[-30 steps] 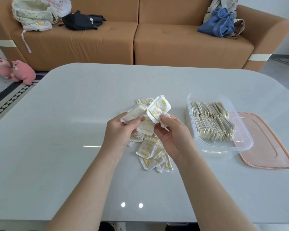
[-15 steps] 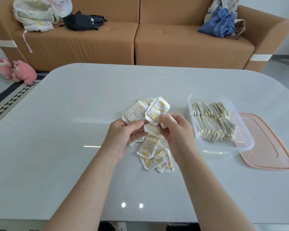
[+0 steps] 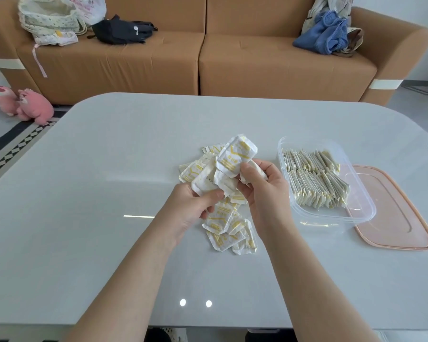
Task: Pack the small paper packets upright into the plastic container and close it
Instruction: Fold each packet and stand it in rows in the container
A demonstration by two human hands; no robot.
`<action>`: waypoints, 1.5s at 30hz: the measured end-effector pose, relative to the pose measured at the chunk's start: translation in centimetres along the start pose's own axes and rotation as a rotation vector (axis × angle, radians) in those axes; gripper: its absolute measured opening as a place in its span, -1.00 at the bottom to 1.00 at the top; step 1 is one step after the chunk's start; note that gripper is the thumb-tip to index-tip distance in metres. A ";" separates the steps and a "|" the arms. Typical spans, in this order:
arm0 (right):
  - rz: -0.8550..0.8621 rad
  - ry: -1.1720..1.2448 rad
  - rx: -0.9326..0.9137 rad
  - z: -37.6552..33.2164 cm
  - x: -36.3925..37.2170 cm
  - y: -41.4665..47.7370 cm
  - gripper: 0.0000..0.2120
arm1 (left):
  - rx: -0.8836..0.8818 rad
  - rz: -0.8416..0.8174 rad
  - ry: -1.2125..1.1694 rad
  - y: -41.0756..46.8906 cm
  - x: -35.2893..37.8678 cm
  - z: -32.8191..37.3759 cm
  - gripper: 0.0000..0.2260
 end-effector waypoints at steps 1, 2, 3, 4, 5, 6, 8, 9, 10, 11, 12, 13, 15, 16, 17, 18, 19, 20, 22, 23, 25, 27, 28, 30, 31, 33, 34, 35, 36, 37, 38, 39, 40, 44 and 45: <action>-0.019 0.010 0.006 0.0 0.1 0.0 -0.92 | 0.015 -0.025 0.036 -0.1 0.2 0.3 -0.92; -0.045 0.022 0.015 0.0 0.4 0.0 -0.93 | 0.031 -0.059 0.058 -0.1 0.6 0.5 -0.92; -0.070 0.030 0.024 0.0 0.7 -0.1 -0.95 | 0.045 -0.097 0.068 -0.3 0.9 0.7 -0.91; -0.090 0.029 0.032 0.0 0.9 -0.2 -0.97 | 0.056 -0.131 0.069 -0.4 1.3 0.9 -0.91; -0.104 0.021 0.037 0.0 1.1 -0.3 -0.98 | 0.063 -0.161 0.063 -0.6 1.7 1.1 -0.91; -0.112 0.009 0.041 -0.1 1.2 -0.4 -0.98 | 0.068 -0.184 0.059 -0.8 2.0 1.3 -0.91; -0.103 -0.013 0.049 -0.1 1.2 -0.4 -0.97 | 0.067 -0.223 0.061 -1.0 2.5 1.4 -0.86; -0.092 -0.024 0.050 -0.1 1.1 -0.4 -0.97 | 0.058 -0.244 0.066 -1.0 2.7 1.3 -0.83; -0.081 -0.035 0.048 -0.1 0.9 -0.4 -0.96 | 0.044 -0.268 0.071 -1.1 2.9 1.3 -0.80; -0.067 -0.047 0.041 -0.1 0.7 -0.3 -0.94 | 0.028 -0.292 0.076 -1.2 3.0 1.2 -0.78; -0.051 -0.060 0.031 -0.2 0.5 -0.2 -0.91 | 0.014 -0.311 0.079 -1.2 3.0 1.1 -0.77; -0.032 -0.079 0.019 -0.3 0.3 -0.1 -0.87 | 0.004 -0.321 0.080 -1.2 3.0 1.0 -0.78; 0.006 -0.141 0.000 -0.6 -0.1 -0.2 -0.86 | -0.005 -0.292 0.068 -1.1 2.3 0.9 -0.78; 0.018 -0.175 -0.009 -0.7 -0.2 -0.2 -0.88 | -0.007 -0.248 0.059 -1.0 1.8 0.9 -0.78; 0.021 -0.206 -0.015 -0.8 -0.1 -0.2 -0.91 | -0.007 -0.193 0.058 -0.8 1.2 0.7 -0.79; 0.017 -0.235 -0.020 -0.9 0.0 -0.3 -0.92 | -0.007 -0.138 0.064 -0.8 0.6 0.6 -0.79; 0.010 -0.264 -0.024 -0.9 0.3 -0.3 -0.92 | -0.007 -0.093 0.066 -0.7 0.1 0.5 -0.80; 0.002 -0.294 -0.029 -1.0 0.5 -0.3 -0.91 | -0.008 -0.062 0.061 -0.7 -0.1 0.3 -0.81; -0.005 -0.343 -0.035 -1.0 0.9 -0.4 -0.88 | -0.022 -0.033 0.044 -0.5 -0.3 0.0 -0.85; -0.006 -0.357 -0.038 -1.0 1.0 -0.5 -0.87 | -0.034 -0.022 0.035 -0.5 -0.4 -0.1 -0.87; -0.003 -0.366 -0.045 -1.1 0.9 -0.5 -0.86 | -0.049 0.011 0.007 -0.5 -0.9 -0.3 -0.89; -0.007 -0.373 -0.035 -1.1 0.7 -0.4 -0.87 | -0.033 0.064 -0.020 -0.5 -1.5 -0.3 -0.89; -0.014 -0.380 -0.019 -1.0 0.6 -0.3 -0.88 | -0.007 0.092 -0.033 -0.6 -1.9 -0.1 -0.90; -0.043 -0.420 0.014 -0.6 0.8 -0.3 -0.89 | 0.058 0.119 -0.055 -0.7 -2.4 0.6 -0.88; -0.060 -0.462 0.021 -0.5 0.9 -0.2 -0.90 | 0.079 0.107 -0.057 -0.7 -2.4 0.9 -0.88; -0.082 -0.580 0.006 -0.5 1.3 -0.3 -0.92 | 0.090 0.048 -0.049 -0.7 -1.9 1.3 -0.88; -0.088 -0.643 -0.010 -0.6 1.5 -0.3 -0.92 | 0.089 0.016 -0.043 -0.7 -1.5 1.4 -0.86; -0.092 -0.703 -0.021 -0.6 1.6 -0.3 -0.92 | 0.087 -0.003 -0.041 -0.6 -1.4 1.4 -0.84; -0.093 -0.757 -0.031 -0.6 1.8 -0.4 -0.91 | 0.086 -0.009 -0.046 -0.6 -1.2 1.4 -0.81; -0.089 -0.797 -0.038 -0.5 1.9 -0.4 -0.92 | 0.087 -0.009 -0.058 -0.6 -1.1 1.4 -0.76; -0.080 -0.822 -0.046 -0.5 1.9 -0.6 -0.92 | 0.082 -0.010 -0.076 -0.5 -0.9 1.4 -0.69; -0.065 -0.838 -0.055 -0.6 1.9 -0.7 -0.93 | 0.074 -0.017 -0.101 -0.4 -0.6 1.2 -0.64; -0.048 -0.851 -0.063 -0.6 1.9 -0.8 -0.93 | 0.069 -0.026 -0.126 -0.4 -0.1 1.0 -0.65; -0.030 -0.899 -0.063 -0.5 1.9 -1.0 -0.94 | 0.059 0.054 -0.162 -0.6 0.6 0.4 -0.83; -0.029 -0.911 -0.062 -0.4 2.0 -0.9 -0.95 | 0.053 0.084 -0.164 -0.6 0.4 0.2 -0.83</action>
Point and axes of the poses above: each hand's wrist, its own y-axis towards the middle knuckle, its own x-axis out of the palm, z = x × y, the point moved 9 cm from there along y, towards the middle knuckle, and after that the axes turned 10 degrees about -z, right-handed, at the moved point
